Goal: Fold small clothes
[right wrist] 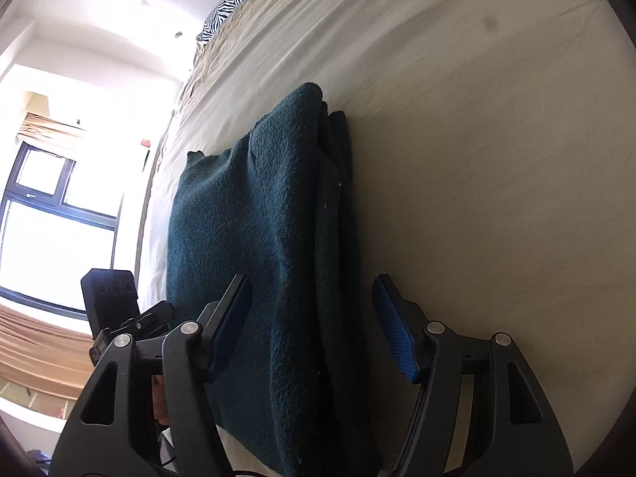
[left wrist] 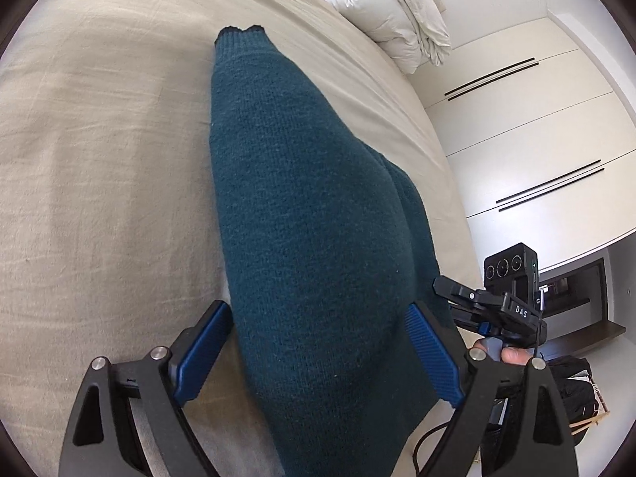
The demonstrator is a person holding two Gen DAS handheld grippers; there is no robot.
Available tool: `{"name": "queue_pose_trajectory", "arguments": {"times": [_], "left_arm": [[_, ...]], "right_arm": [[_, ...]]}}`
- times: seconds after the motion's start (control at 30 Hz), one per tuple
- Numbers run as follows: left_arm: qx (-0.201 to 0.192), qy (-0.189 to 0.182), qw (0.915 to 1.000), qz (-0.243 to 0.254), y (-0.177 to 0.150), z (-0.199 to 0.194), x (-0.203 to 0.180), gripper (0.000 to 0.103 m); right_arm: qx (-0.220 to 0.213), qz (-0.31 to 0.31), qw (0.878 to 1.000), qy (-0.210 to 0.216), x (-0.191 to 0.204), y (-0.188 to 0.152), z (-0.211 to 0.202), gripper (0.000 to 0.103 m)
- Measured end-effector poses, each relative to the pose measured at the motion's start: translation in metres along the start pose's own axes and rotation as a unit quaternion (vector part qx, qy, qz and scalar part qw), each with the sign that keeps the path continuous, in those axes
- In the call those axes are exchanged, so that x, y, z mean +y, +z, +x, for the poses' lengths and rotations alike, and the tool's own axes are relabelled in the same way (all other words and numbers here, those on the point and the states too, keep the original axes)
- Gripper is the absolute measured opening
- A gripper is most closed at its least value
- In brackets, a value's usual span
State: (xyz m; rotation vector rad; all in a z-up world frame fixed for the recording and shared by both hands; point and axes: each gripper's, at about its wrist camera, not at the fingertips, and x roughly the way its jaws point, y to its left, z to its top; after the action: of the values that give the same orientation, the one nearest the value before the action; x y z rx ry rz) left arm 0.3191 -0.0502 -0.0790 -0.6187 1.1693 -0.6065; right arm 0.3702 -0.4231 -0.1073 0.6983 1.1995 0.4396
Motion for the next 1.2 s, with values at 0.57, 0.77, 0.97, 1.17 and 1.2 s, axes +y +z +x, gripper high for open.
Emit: {"name": "queue_pose_trajectory", "arguments": {"times": [0.57,0.77,0.97,1.17,1.2], "left_arm": [[0.036,0.019,0.9992,0.002,0.019,0.013,-0.003,0.055],[0.025,0.03,0.9992,0.0,0.018,0.005,-0.013,0.044],[0.006,0.056,0.9978,0.036,0.011,-0.024,-0.034,0.041],[-0.012,0.074,0.9953,0.062,-0.015,-0.078,-0.035,0.041],[-0.015,0.075,0.995,0.063,-0.021,-0.088,-0.033,0.041]], "right_arm": [[0.023,0.04,0.999,0.026,-0.004,-0.017,0.014,0.032],[-0.007,-0.015,0.999,-0.05,0.032,-0.024,0.014,0.024],[-0.041,-0.078,0.99,-0.11,0.081,-0.043,-0.001,0.022],[-0.059,-0.127,0.982,-0.126,0.135,-0.083,-0.003,0.022],[-0.061,-0.135,0.981,-0.124,0.143,-0.091,-0.004,0.022]]}}
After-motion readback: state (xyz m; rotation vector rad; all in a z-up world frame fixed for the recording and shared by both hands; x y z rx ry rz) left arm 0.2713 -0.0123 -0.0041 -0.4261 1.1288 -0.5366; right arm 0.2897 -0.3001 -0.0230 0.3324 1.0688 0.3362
